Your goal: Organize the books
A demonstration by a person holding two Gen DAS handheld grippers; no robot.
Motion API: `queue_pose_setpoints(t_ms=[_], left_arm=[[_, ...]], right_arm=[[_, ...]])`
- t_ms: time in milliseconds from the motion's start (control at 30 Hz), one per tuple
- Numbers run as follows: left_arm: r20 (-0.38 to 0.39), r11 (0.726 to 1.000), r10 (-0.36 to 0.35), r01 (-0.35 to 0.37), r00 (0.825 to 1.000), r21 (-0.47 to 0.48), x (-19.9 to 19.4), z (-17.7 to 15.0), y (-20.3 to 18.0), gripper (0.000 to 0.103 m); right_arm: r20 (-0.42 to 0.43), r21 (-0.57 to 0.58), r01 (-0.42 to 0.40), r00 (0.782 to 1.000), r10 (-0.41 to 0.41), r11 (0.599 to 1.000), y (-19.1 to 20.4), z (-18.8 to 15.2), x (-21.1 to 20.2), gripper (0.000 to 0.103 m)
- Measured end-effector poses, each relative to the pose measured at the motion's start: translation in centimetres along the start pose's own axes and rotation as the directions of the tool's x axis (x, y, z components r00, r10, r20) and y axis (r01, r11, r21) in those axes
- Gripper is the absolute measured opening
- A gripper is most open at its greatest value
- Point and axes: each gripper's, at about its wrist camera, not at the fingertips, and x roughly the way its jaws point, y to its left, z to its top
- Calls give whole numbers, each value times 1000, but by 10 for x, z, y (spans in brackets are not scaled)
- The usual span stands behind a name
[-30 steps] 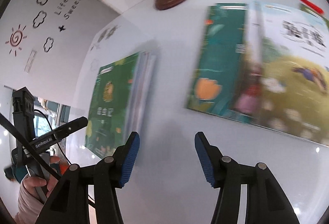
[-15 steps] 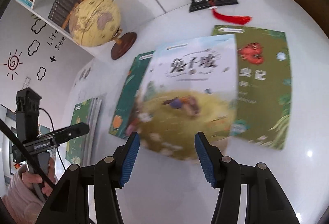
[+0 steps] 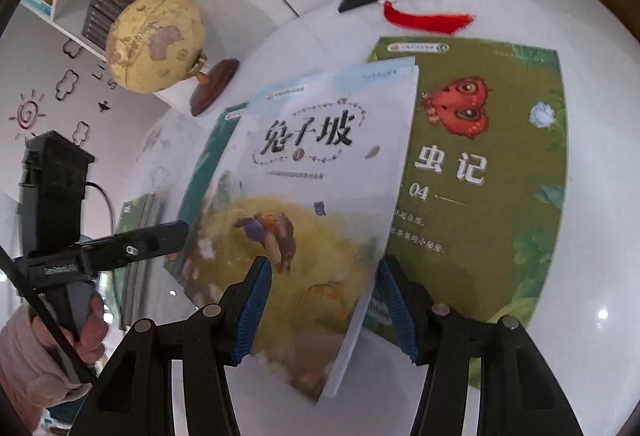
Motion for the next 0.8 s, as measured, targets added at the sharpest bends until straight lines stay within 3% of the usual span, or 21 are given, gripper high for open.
queue_pose_setpoints(t_ms=[100, 133, 233, 300, 400, 567, 667, 733, 767, 800], left_arm=[[2, 1000, -19, 19, 1000, 18, 2, 6, -2, 69], [1, 999, -31, 31, 1000, 19, 3, 8, -2, 76], [-24, 995, -102, 102, 995, 14, 9, 13, -5, 101], [-59, 996, -81, 83, 995, 38, 13, 18, -12, 102], [-98, 994, -24, 33, 995, 99, 17, 22, -21, 102], [-123, 992, -43, 57, 991, 111, 15, 24, -18, 101], [-94, 989, -72, 83, 993, 119, 6, 22, -20, 101], [-35, 981, -136, 139, 990, 133, -12, 20, -22, 101], [-14, 975, -183, 183, 983, 129, -21, 20, -23, 101], [0, 963, -243, 241, 970, 121, -28, 20, -24, 101]], right_arm=[[11, -19, -9, 1000, 10, 1000, -1, 1, 0, 57], [10, -31, -9, 1000, 9, 999, -1, 2, 0, 58], [11, -28, -70, 997, 70, 997, -1, 2, 2, 82], [11, -25, -150, 989, 150, 988, -1, 4, 6, 103], [-21, -21, -143, 990, 142, 990, 4, 12, 11, 103], [-39, 65, -226, 973, 229, 972, -9, 16, 9, 103], [-29, 136, -240, 969, 246, 961, -19, 17, 7, 90], [-6, 110, -229, 973, 232, 967, -19, 14, -2, 82], [31, 96, -259, 966, 258, 961, -21, 14, -10, 72], [64, 94, -297, 954, 292, 950, -22, 13, -18, 52]])
